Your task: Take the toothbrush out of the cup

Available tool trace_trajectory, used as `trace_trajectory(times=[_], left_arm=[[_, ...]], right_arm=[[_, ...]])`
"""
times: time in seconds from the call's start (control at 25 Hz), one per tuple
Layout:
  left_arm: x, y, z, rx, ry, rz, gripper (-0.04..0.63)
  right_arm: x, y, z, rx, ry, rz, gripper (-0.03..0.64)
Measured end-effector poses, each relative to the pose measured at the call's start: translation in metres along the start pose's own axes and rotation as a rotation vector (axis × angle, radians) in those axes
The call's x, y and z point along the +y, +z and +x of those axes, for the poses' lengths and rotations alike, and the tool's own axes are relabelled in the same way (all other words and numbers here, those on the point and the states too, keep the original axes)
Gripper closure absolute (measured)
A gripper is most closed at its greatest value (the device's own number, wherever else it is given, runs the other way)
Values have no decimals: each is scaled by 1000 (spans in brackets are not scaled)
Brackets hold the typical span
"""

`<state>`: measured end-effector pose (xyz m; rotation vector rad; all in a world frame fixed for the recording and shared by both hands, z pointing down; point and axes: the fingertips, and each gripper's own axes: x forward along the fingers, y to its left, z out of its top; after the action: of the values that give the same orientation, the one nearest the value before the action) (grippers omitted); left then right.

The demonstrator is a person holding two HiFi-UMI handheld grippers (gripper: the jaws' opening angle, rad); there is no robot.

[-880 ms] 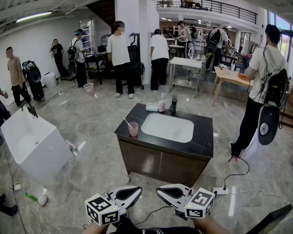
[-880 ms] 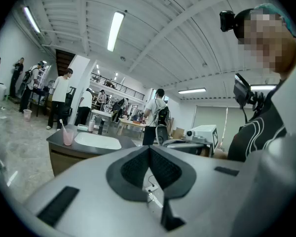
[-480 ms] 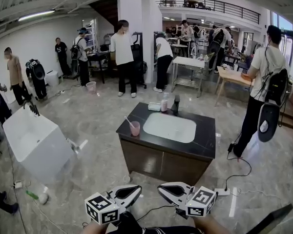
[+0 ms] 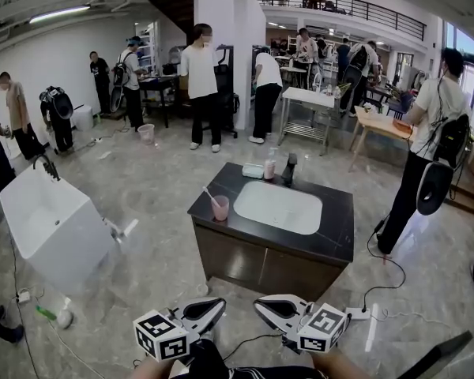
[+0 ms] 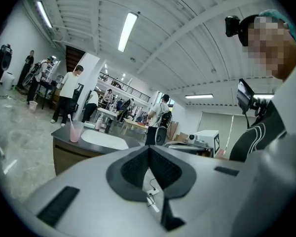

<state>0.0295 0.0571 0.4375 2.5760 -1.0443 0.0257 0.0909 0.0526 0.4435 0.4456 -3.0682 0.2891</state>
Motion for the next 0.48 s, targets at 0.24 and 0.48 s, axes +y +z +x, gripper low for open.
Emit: trace_trajectory(times=[0.24,0.48], left_arm=[[32,3,12,7,-8,-26,592],[74,18,24,27,-20,-48,592]], right_arm=[[-23,-6,23,17,20,42,611],[-58,2,51,16,-22,74,611]])
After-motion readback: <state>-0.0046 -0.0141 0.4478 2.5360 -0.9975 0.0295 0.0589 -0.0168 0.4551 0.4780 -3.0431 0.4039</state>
